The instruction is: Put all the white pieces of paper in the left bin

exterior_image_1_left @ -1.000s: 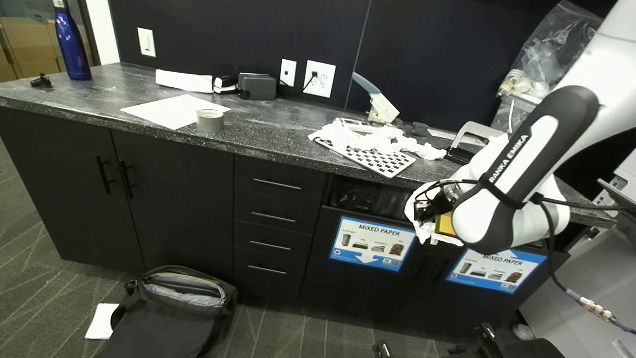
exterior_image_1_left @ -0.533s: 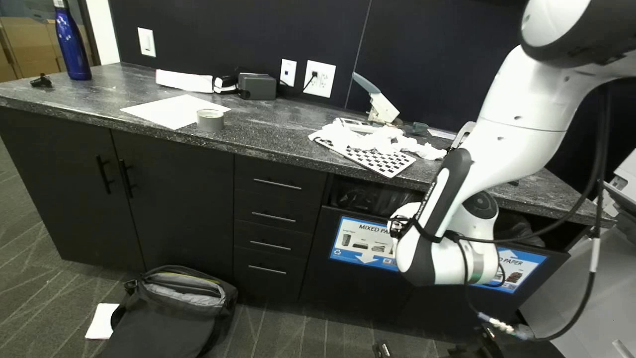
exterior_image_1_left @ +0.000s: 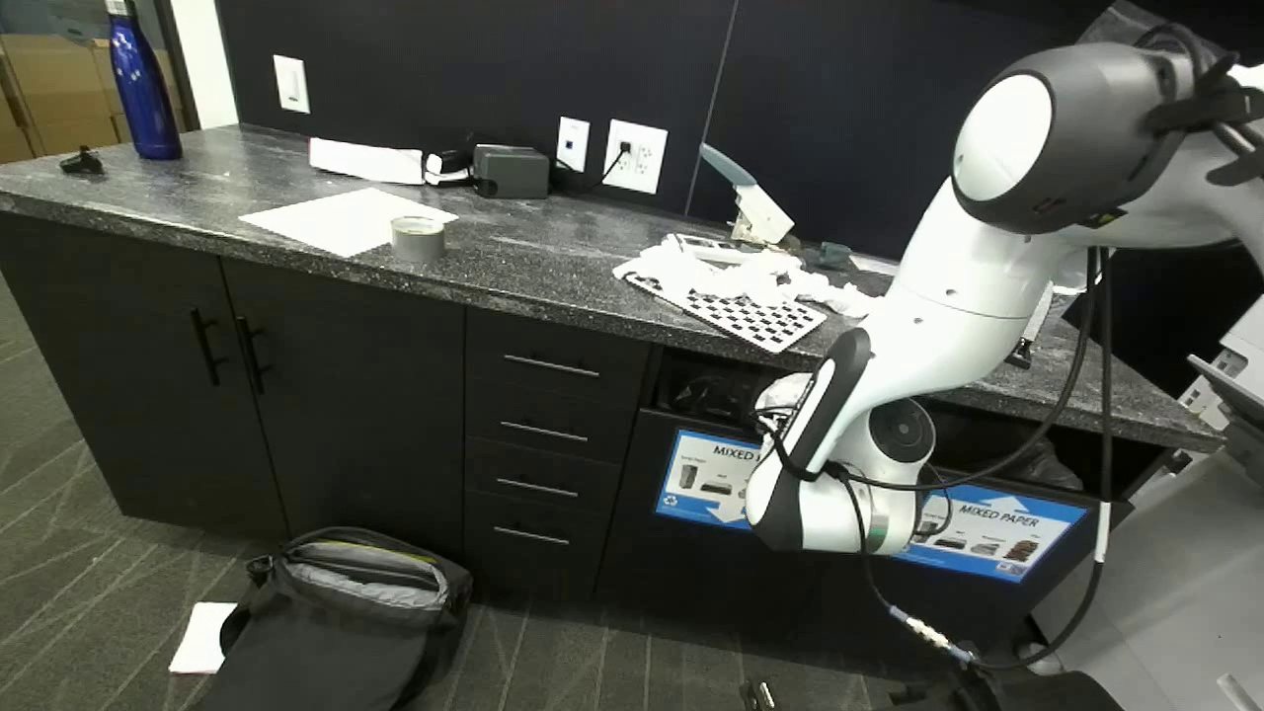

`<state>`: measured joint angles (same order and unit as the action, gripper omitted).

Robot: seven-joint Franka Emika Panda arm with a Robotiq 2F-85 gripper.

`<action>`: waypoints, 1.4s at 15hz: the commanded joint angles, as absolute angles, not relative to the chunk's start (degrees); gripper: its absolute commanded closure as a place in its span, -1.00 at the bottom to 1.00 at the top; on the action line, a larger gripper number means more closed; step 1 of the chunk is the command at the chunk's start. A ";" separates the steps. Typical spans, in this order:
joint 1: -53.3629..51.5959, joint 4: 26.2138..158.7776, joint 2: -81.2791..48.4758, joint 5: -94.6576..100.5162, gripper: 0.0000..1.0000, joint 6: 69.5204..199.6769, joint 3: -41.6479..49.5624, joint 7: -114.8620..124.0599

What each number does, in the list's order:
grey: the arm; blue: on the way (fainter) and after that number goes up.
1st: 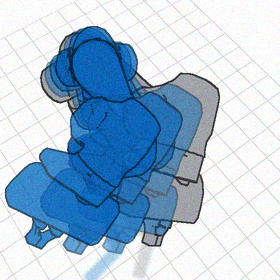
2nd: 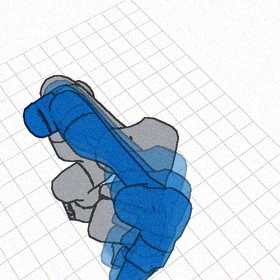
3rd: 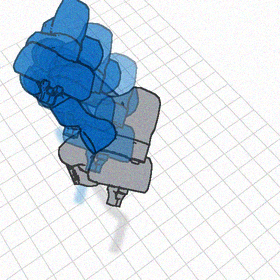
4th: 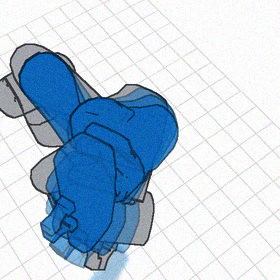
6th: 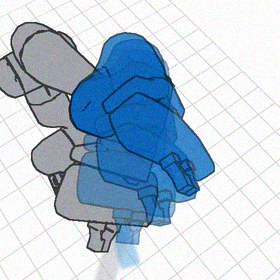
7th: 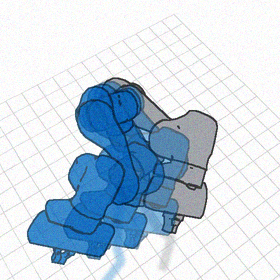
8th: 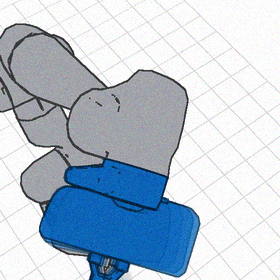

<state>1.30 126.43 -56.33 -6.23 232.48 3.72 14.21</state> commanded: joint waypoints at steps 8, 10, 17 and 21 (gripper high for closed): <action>4.71 103.15 -69.31 -9.87 0.82 235.58 3.15 8.80; 4.85 99.88 -71.30 -10.46 0.82 235.28 3.22 8.16; 4.23 95.23 -72.83 -14.32 0.03 229.42 3.74 4.91; 3.79 95.06 -72.28 -15.10 -0.59 227.97 4.05 3.75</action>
